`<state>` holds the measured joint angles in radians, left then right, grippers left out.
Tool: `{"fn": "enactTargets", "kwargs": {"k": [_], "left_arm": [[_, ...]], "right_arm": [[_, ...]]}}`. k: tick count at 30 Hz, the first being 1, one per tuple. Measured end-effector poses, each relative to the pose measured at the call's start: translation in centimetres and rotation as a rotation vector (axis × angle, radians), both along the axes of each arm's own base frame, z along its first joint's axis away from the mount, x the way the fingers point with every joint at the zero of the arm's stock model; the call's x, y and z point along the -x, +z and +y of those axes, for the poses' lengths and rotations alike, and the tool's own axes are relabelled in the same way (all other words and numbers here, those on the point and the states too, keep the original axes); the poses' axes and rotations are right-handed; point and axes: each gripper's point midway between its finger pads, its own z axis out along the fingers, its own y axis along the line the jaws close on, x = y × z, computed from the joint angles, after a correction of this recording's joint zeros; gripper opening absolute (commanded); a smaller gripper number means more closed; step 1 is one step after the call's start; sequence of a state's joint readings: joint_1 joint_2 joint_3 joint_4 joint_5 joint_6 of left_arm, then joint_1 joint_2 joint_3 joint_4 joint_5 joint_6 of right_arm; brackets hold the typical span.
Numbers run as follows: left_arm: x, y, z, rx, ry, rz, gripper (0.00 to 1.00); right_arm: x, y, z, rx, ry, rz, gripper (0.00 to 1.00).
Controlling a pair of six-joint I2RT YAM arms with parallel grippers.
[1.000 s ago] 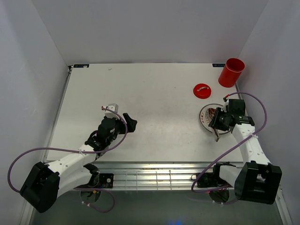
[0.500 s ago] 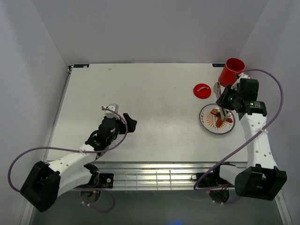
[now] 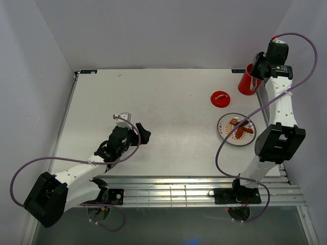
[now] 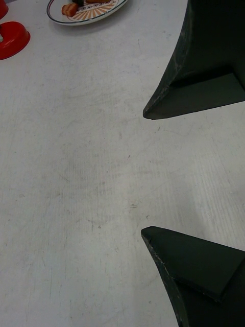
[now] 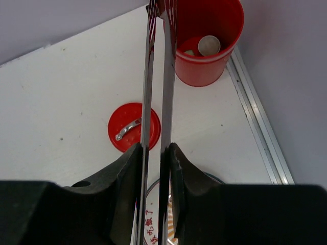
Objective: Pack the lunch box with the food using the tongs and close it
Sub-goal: Place the fake food in the packing box.
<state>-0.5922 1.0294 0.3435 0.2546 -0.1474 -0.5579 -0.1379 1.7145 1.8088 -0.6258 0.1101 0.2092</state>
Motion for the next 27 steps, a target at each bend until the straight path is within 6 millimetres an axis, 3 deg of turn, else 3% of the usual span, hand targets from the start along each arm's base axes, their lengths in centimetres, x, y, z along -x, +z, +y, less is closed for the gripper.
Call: {"fn": "enactTargets", "kwargs": {"k": [5,12,17,27], "left_arm": [[0.0,-0.1,-0.5,0.001,-0.019,0.012,0.96],[0.0,-0.1,-0.6,0.003,-0.024,0.013,0.96],[0.0,-0.1,-0.6,0.003,-0.026,0.014,0.96],[0.0,0.0,-0.6,0.006,-0.026,0.010,0.96]], "right_arm": [[-2.4,0.1,-1.1,0.002,-0.014,-0.013,0.27],[-3.5,-3.2,-1.9,-0.010,-0.027,0.054,0.28],[-3.3,-4.8,-2.0,-0.019,-0.036,0.087,0.31],[-2.9,-6.0,-2.3,-0.025,-0.060,0.115,0.40]]}}
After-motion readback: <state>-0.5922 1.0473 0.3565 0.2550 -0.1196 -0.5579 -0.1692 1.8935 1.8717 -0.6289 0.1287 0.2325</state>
